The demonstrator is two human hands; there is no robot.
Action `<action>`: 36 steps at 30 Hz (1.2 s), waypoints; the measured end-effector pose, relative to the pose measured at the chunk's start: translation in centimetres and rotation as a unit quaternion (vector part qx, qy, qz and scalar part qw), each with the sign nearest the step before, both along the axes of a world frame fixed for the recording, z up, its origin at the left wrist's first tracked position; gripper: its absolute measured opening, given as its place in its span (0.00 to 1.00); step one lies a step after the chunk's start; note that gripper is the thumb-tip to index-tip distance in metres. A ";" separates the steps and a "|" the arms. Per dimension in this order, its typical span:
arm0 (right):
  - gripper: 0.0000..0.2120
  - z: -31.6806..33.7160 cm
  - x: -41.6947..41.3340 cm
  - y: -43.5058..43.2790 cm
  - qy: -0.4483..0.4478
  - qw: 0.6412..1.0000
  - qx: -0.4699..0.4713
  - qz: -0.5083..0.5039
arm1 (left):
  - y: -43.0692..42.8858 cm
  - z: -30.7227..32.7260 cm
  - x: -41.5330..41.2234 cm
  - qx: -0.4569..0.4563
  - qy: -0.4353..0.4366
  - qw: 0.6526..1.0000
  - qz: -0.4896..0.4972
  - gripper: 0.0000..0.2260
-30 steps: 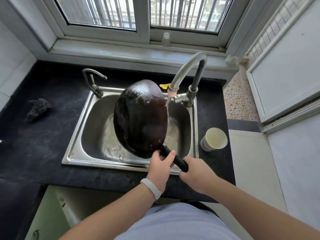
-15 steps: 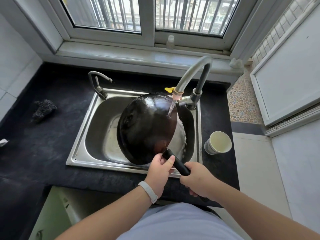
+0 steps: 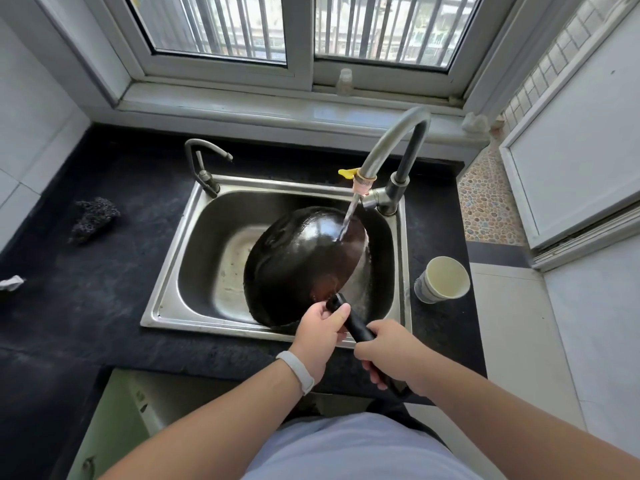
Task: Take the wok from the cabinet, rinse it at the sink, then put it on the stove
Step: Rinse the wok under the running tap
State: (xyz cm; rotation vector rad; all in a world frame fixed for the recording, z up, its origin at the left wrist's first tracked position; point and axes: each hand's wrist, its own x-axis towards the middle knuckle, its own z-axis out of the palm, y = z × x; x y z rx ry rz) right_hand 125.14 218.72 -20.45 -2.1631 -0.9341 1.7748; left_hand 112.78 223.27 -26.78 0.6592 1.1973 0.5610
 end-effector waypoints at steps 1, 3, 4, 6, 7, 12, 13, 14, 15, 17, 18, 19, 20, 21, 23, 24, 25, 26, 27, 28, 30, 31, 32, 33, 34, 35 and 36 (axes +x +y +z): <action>0.06 0.0 -0.3 -0.1 0.010 1.000 -0.002 -0.012 | 0.0 0.0 -0.2 -0.001 0.003 1.000 -0.005 0.06; 0.06 0.1 -0.8 -0.3 0.030 0.999 -0.007 -0.038 | 0.1 -0.1 -0.5 -0.007 0.007 1.000 -0.010 0.06; 0.06 0.1 -1.0 -0.4 0.039 0.998 -0.009 -0.049 | 0.1 -0.2 -0.7 -0.009 0.010 1.000 -0.013 0.06; 0.05 0.2 -1.3 -0.6 0.055 0.996 -0.012 -0.066 | 0.1 -0.4 -0.8 -0.010 0.017 1.000 -0.019 0.07; 0.04 0.2 -1.4 -0.7 0.061 0.995 -0.012 -0.072 | 0.1 -0.4 -0.9 -0.008 0.020 1.000 -0.021 0.07; 0.01 0.5 -1.5 -1.5 0.077 0.993 -0.005 -0.089 | -0.4 0.1 -0.6 0.010 0.034 0.999 -0.028 0.11; 0.00 0.6 -1.4 -1.7 0.079 0.993 -0.003 -0.092 | -0.5 0.2 -0.5 0.012 0.035 0.999 -0.030 0.11; 0.01 0.7 -1.4 -1.8 0.080 0.992 -0.002 -0.094 | -0.5 0.3 -0.4 0.015 0.036 0.999 -0.032 0.11; 0.02 0.7 -1.3 -2.0 0.082 0.992 0.001 -0.097 | -0.6 0.4 -0.2 0.019 0.040 0.998 -0.033 0.12; 0.03 1.0 -1.0 -2.3 0.089 0.991 0.004 -0.102 | -0.8 0.7 0.1 0.031 0.053 0.997 -0.039 0.12; 0.03 1.2 -0.9 -2.4 0.094 0.990 0.003 -0.106 | -0.8 0.8 0.2 0.040 0.061 0.996 -0.042 0.13; 0.02 1.3 -0.8 -2.5 0.099 0.989 0.000 -0.111 | -0.8 0.9 0.4 0.048 0.068 0.995 -0.046 0.14; 0.02 1.5 -0.6 -2.6 0.107 0.987 -0.004 -0.119 | -0.8 1.0 0.5 0.056 0.073 0.994 -0.050 0.16; 0.02 1.6 -0.5 -2.7 0.118 0.984 -0.007 -0.129 | -0.9 1.1 0.7 0.063 0.078 0.993 -0.054 0.17; 0.01 1.7 -0.3 -2.9 0.148 0.977 -0.013 -0.154 | -0.9 1.3 0.9 0.077 0.093 0.991 -0.059 0.19; 0.01 1.8 -0.3 -3.0 0.161 0.972 -0.018 -0.168 | -0.9 1.4 1.0 0.082 0.100 0.990 -0.060 0.20; 0.01 1.8 -0.3 -3.1 0.173 0.968 -0.022 -0.181 | -1.0 1.6 1.1 0.085 0.103 0.989 -0.060 0.20; 0.01 1.9 -0.2 -3.2 0.183 0.964 -0.025 -0.192 | -1.0 1.7 1.2 0.089 0.103 0.989 -0.059 0.20; 0.01 1.9 -0.2 -3.4 0.192 0.960 -0.027 -0.202 | -1.1 1.9 1.3 0.093 0.103 0.989 -0.059 0.19; 0.01 1.9 -0.2 -3.5 0.201 0.956 -0.028 -0.211 | -1.1 2.0 1.5 0.096 0.104 0.988 -0.060 0.18; 0.02 1.8 -0.1 -3.8 0.217 0.949 -0.029 -0.226 | -1.3 2.0 1.6 0.101 0.110 0.987 -0.064 0.16; 0.02 1.7 0.0 -3.9 0.222 0.947 -0.029 -0.230 | -1.4 2.1 1.7 0.104 0.114 0.986 -0.065 0.16; 0.02 1.6 0.0 -4.1 0.225 0.946 -0.030 -0.233 | -1.6 2.1 1.7 0.106 0.117 0.985 -0.066 0.16; 0.02 1.6 0.1 -4.2 0.225 0.945 -0.031 -0.233 | -1.7 2.2 1.8 0.107 0.118 0.985 -0.067 0.15; 0.02 1.5 0.2 -4.4 0.225 0.946 -0.032 -0.232 | -1.9 2.2 1.7 0.107 0.117 0.985 -0.068 0.15; 0.02 1.5 0.3 -4.5 0.225 0.946 -0.032 -0.230 | -1.9 2.2 1.8 0.107 0.115 0.985 -0.069 0.15; 0.02 1.5 0.4 -4.6 0.226 0.946 -0.032 -0.229 | -2.0 2.3 1.8 0.109 0.115 0.985 -0.071 0.14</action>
